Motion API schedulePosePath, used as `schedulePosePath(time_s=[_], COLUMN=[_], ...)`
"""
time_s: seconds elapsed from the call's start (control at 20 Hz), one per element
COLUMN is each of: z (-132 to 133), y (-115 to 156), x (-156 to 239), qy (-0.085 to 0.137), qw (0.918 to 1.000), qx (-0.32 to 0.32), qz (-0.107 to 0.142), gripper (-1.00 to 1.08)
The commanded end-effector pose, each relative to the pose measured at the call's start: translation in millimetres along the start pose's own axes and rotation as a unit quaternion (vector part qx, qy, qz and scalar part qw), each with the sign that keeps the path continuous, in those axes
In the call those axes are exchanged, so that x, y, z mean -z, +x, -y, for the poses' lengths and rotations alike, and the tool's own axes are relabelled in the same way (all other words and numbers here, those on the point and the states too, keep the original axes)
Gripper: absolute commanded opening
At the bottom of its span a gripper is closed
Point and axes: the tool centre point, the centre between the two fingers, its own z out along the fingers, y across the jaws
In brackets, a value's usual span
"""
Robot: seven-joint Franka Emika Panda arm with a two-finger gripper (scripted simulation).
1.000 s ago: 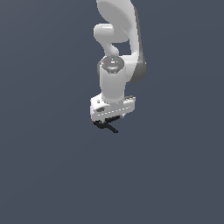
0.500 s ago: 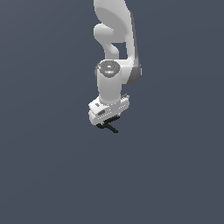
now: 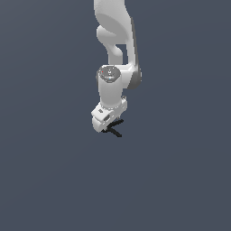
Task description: Pick up the object and move it to a goal position.
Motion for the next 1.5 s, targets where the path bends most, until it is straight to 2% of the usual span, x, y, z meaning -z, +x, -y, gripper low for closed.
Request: schedulePosePath(time_s=[0.0, 0.35, 0.8, 1.15, 1.45], z=[1, 4, 9, 12, 13], y=[-4, -15, -27, -33, -34], x=[-5, -18, -32, -38, -40], qy=[-0.001, -0.002, -0.003, -0.003, -0.004], qw=[0.9994, 0.992, 0.9724, 0.9595, 0.9548], qx=[0.034, 0.126, 0.233, 0.282, 0.297], qz=[0.0, -0.001, -0.003, -0.005, -0.005], gripper=[1.0, 1.0, 1.0, 1.0, 1.0])
